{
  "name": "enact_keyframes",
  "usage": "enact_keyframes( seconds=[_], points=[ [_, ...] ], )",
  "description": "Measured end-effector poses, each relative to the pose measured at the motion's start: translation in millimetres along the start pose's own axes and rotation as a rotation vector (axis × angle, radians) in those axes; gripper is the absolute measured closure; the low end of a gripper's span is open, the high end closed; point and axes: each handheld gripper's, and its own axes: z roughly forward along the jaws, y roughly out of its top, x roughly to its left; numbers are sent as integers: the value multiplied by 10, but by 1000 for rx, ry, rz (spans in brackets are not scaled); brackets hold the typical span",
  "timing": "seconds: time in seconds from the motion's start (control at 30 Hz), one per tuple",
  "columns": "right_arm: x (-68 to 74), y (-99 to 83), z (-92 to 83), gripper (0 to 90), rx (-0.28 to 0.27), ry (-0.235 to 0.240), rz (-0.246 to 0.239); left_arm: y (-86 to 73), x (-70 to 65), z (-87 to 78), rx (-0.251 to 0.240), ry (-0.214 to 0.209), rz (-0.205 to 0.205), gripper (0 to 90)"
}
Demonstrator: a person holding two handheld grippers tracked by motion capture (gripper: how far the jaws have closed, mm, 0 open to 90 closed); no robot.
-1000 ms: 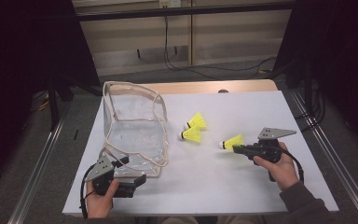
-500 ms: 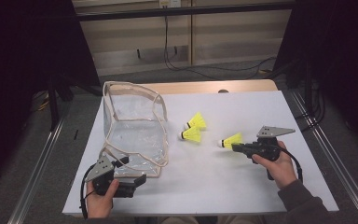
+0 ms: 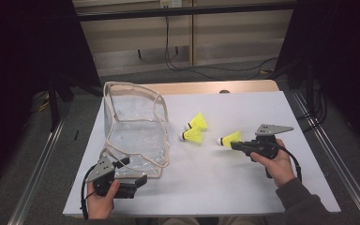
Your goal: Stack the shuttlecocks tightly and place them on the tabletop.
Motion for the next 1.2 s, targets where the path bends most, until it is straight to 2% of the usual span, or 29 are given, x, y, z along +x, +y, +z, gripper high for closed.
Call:
enact_keyframes(
  seconds=[0.8, 1.2],
  points=[
    [-46, 59, 87, 896, -3, -25, 12, 0, -6, 0, 0, 2, 1, 21],
    [-28, 118, 136, 896, 1, -29, 2, -4, -4, 4, -4, 2, 2, 21]
  ],
)
